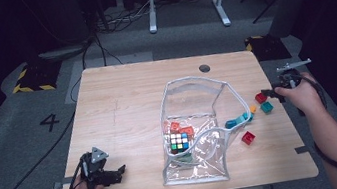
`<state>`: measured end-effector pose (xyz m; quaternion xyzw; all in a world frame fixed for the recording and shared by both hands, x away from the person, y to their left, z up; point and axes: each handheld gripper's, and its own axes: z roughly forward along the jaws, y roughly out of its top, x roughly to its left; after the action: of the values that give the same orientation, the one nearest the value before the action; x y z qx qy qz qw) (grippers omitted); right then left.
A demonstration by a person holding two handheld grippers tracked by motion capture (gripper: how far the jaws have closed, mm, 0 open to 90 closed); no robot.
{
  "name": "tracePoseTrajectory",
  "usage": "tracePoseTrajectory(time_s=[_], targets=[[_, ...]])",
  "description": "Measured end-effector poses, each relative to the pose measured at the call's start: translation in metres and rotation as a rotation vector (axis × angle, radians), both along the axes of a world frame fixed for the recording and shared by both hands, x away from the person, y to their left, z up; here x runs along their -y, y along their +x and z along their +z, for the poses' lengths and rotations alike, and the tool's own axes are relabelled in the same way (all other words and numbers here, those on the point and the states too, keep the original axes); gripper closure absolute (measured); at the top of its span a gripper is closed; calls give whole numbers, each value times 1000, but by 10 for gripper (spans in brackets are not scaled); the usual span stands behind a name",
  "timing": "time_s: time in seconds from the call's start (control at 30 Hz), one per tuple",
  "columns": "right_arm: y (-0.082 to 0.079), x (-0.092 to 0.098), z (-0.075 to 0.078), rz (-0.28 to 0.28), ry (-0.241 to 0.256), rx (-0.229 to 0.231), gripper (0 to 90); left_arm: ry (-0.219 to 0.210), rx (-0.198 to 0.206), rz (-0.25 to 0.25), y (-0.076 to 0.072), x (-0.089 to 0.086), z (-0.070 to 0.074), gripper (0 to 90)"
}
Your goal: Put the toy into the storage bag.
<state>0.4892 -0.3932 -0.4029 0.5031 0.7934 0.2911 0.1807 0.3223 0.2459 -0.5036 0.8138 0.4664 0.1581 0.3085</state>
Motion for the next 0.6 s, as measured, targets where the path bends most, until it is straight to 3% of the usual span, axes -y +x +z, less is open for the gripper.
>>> tracePoseTrajectory(time_s=[0.3, 0.6], targets=[[-1, 6, -35, -18, -25, -56, 379, -4, 3, 1, 0, 0, 0, 0], [-5, 12, -60, -25, -50, -107, 404, -1, 0, -1, 0, 0, 0, 0]])
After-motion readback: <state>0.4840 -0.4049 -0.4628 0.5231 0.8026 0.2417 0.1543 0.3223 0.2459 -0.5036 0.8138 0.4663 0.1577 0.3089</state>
